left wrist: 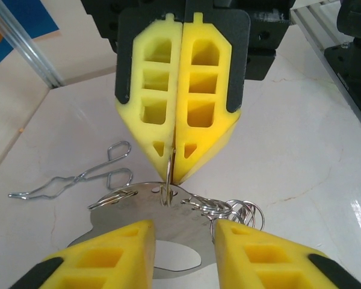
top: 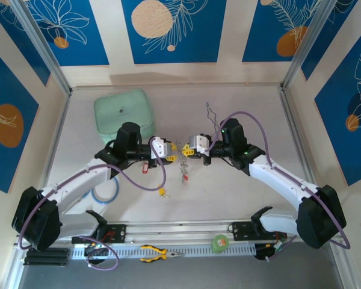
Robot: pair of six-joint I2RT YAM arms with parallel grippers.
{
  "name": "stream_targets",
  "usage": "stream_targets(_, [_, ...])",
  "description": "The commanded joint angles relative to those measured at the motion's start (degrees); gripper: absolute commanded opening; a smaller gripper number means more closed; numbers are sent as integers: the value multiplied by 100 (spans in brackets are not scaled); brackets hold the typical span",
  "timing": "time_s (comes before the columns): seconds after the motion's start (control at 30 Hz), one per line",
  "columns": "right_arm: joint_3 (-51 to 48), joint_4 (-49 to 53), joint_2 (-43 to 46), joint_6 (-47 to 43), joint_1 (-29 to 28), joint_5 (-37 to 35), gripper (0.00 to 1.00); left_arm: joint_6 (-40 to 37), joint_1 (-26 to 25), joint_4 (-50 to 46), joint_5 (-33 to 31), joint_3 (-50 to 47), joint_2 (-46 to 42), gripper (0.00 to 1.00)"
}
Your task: Put the keys on the keyring
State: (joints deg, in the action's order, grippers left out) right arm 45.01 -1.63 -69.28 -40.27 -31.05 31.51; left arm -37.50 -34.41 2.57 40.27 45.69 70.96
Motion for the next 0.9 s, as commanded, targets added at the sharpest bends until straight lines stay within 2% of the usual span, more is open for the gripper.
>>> stream_targets(0.0, [201,57,142,-93,-76,75,0,-144,-98,15,166,203,57,28])
stream_targets(0.33, [286,355,75,-348,-191,-3,0,-102,-133,77,120,193,47,27])
stream_targets(0.6, [384,433,7,-406,-275,-24,0,-109,-166,121,218,212,91,20])
stream_targets(0.87, [440,598,-82,-468,-297,-172,0,-145,-176,130,222,190,28,21])
